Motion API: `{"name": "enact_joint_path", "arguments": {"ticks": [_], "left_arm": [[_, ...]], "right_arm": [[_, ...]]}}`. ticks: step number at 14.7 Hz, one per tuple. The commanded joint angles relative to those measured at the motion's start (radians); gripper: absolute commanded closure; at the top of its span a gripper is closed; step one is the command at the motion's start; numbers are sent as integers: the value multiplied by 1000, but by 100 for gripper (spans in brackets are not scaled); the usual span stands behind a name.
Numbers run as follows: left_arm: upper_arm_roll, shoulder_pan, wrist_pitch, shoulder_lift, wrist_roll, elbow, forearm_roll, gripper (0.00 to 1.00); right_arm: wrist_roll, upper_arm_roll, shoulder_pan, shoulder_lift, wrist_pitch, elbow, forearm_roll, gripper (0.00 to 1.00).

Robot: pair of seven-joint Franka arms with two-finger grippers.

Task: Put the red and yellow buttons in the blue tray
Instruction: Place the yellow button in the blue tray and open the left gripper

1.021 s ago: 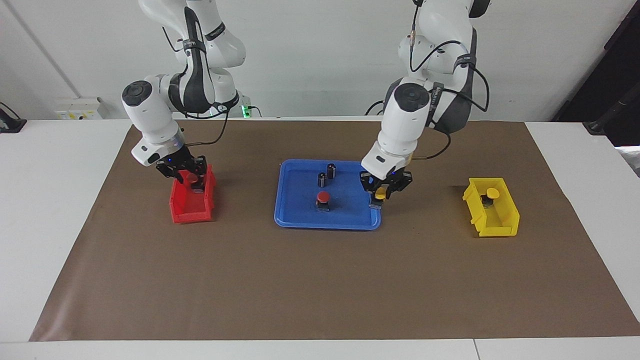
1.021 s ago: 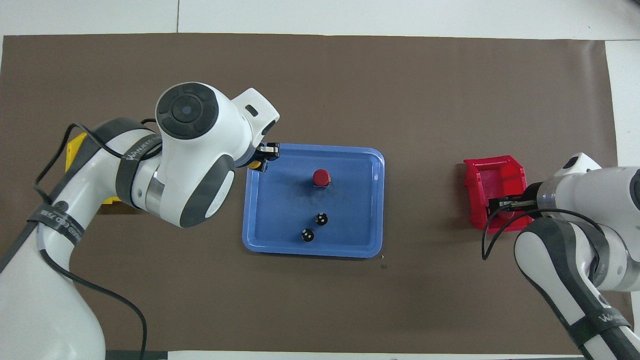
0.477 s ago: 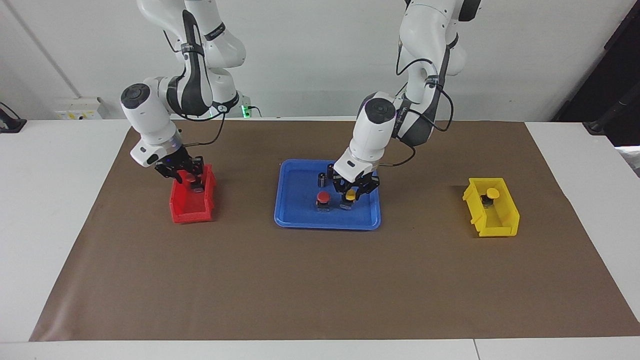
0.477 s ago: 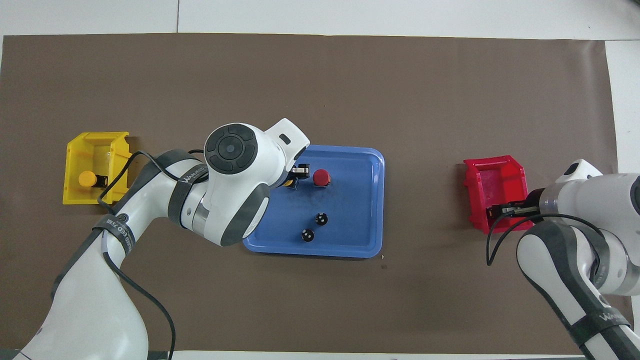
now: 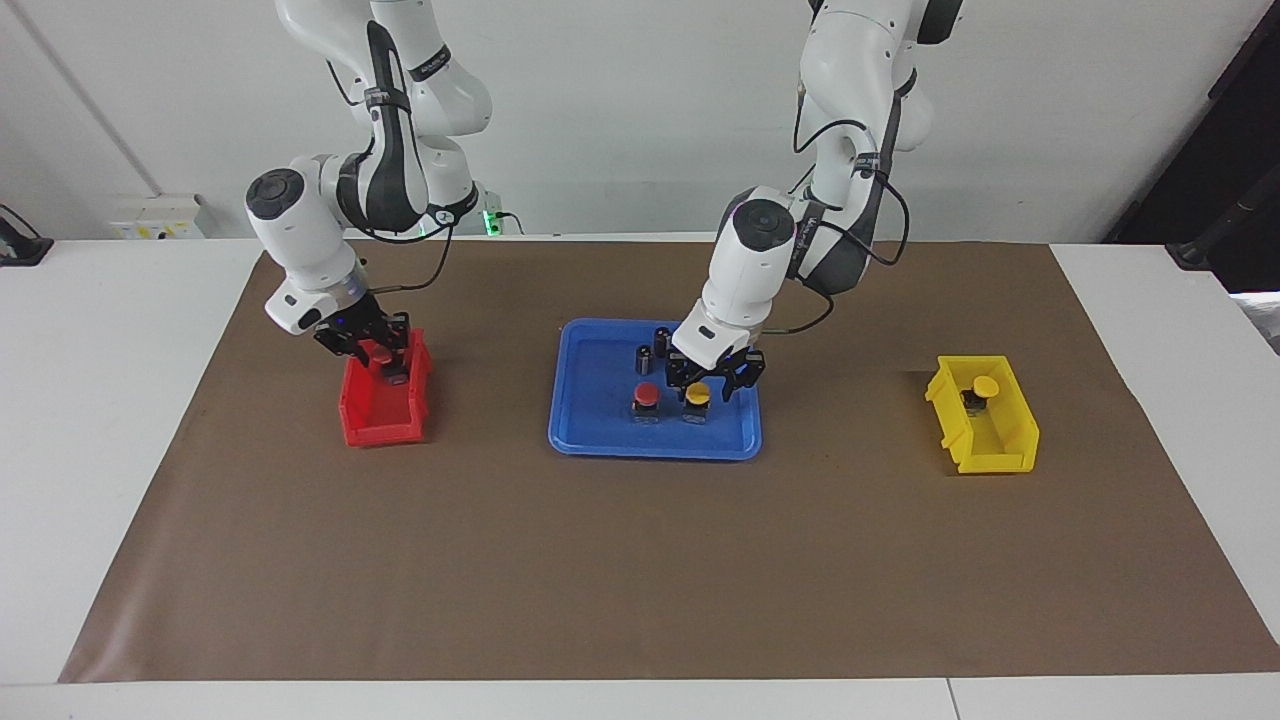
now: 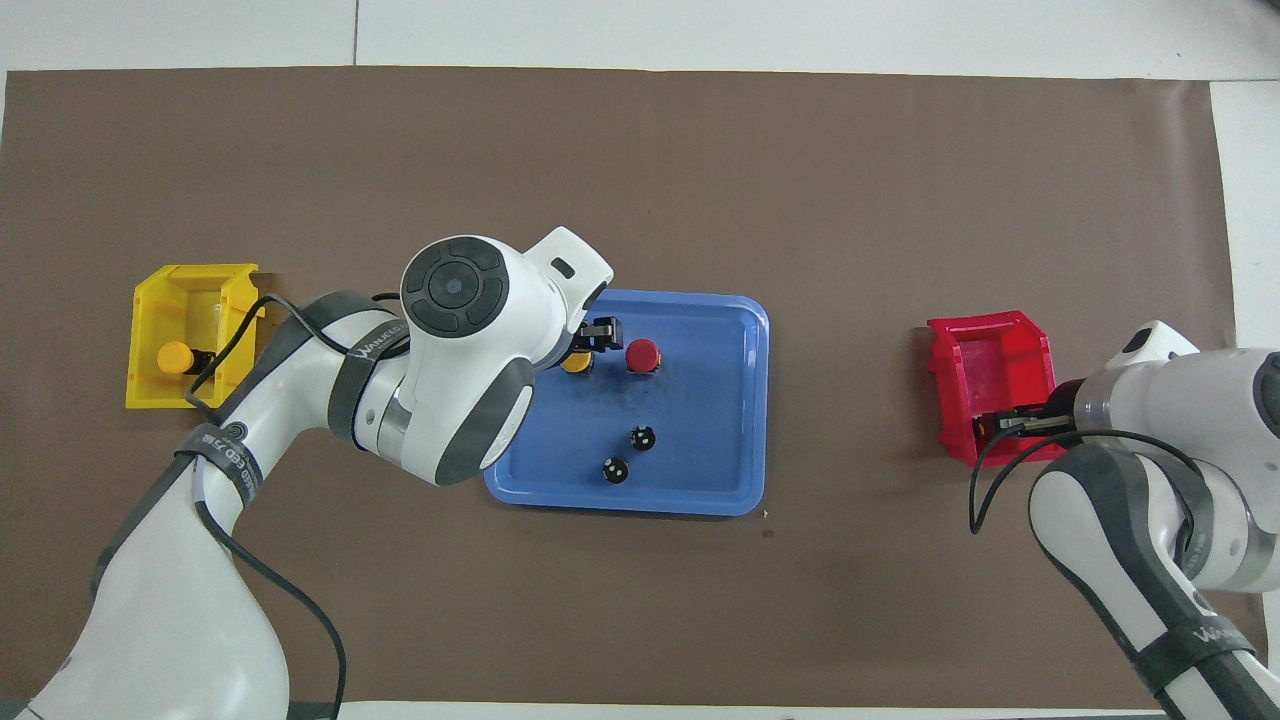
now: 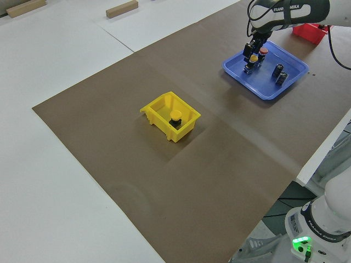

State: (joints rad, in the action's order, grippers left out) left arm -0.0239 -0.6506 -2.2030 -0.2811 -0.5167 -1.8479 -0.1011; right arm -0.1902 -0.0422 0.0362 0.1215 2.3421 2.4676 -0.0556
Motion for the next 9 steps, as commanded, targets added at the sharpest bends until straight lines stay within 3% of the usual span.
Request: {"name": "enact_joint_path", "arguments": {"ticks": [1, 5, 9], "left_arm": [[-37, 20, 199, 52, 10, 91, -11, 0], [-51, 246, 322, 123, 251, 122, -2, 0], [-51, 492, 449, 195, 550, 161, -2, 0]], "right_arm": [[-18, 8, 8, 15, 25, 20, -15, 63], [-32, 16, 8, 0, -15, -39, -13, 72], [-51, 16, 10, -66, -376, -388, 37, 72]]}}
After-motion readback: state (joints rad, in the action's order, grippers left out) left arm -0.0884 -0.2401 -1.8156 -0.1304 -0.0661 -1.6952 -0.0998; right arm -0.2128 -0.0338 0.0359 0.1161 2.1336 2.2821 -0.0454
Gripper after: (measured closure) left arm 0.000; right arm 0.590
